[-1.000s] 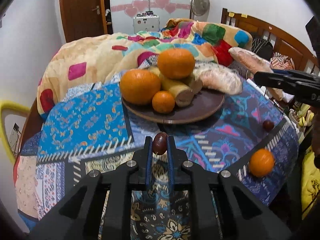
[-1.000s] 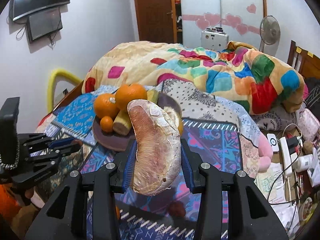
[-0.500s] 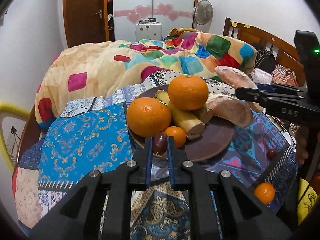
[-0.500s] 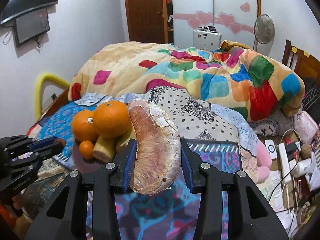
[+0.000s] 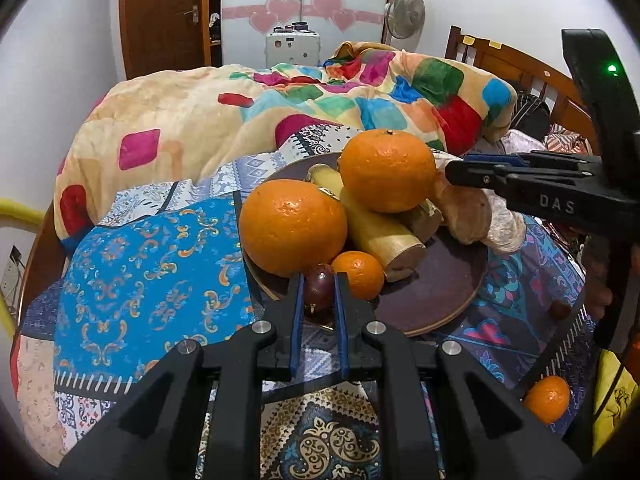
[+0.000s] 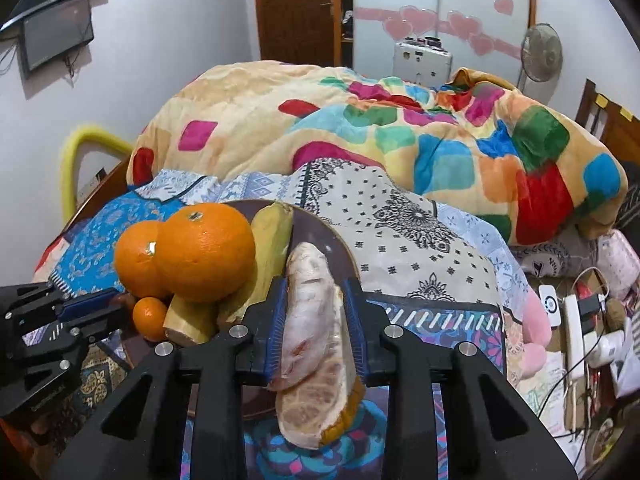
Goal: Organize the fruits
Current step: 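Carry the segment onto the plate with the right tool while the left tool places a red date there, then grasp the orange lying on the cloth with the left tool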
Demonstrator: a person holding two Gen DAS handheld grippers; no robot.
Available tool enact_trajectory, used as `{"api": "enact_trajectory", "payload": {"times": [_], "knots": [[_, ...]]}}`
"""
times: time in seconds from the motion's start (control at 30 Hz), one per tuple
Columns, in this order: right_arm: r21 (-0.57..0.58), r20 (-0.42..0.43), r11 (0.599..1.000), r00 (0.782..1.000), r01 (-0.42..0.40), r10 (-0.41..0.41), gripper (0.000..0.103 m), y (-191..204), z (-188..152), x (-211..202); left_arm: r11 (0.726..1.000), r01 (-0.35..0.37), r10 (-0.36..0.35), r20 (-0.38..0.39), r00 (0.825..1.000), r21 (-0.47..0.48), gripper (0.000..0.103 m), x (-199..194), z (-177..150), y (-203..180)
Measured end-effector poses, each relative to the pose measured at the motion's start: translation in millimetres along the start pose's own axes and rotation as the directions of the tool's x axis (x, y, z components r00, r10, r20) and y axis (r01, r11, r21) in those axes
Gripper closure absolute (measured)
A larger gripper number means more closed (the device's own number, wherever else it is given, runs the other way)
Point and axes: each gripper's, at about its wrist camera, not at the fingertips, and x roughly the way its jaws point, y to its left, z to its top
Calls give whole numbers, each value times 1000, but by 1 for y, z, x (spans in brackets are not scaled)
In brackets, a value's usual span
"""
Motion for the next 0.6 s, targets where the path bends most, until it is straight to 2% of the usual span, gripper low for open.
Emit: {"api": "enact_trajectory", "payload": {"times": [0.13,0.23,0.3,0.43,0.5,0.6], "knots": [[-33,9,999,1000,12,-12,77,6,-3,-5,1000,-18,18,0,1000,11,88,0,-1,-2],[-52,13,998,1000,17,-16,76,8,-5,-10,999,-40,40,-2,999,15,79,-2,-1,-4],[-52,28,998,999,16,-15,74,7,-5,-18,1000,-29,29,0,1000,5,71,-5,-1,-3],[-36,65,999,998,4,-1,65,2,-9,-41,1000,-27,27,22,999,-2,65,-21,1,-7],[-41,84,999,996,17,-14,65,2,-13,-54,999,-33,33,42,999,0,59,-33,2,-11],[-44,103,999,994,25,-21,64,0,-20,-70,999,-34,34,72,997,3,55,-53,3,-20]]}}
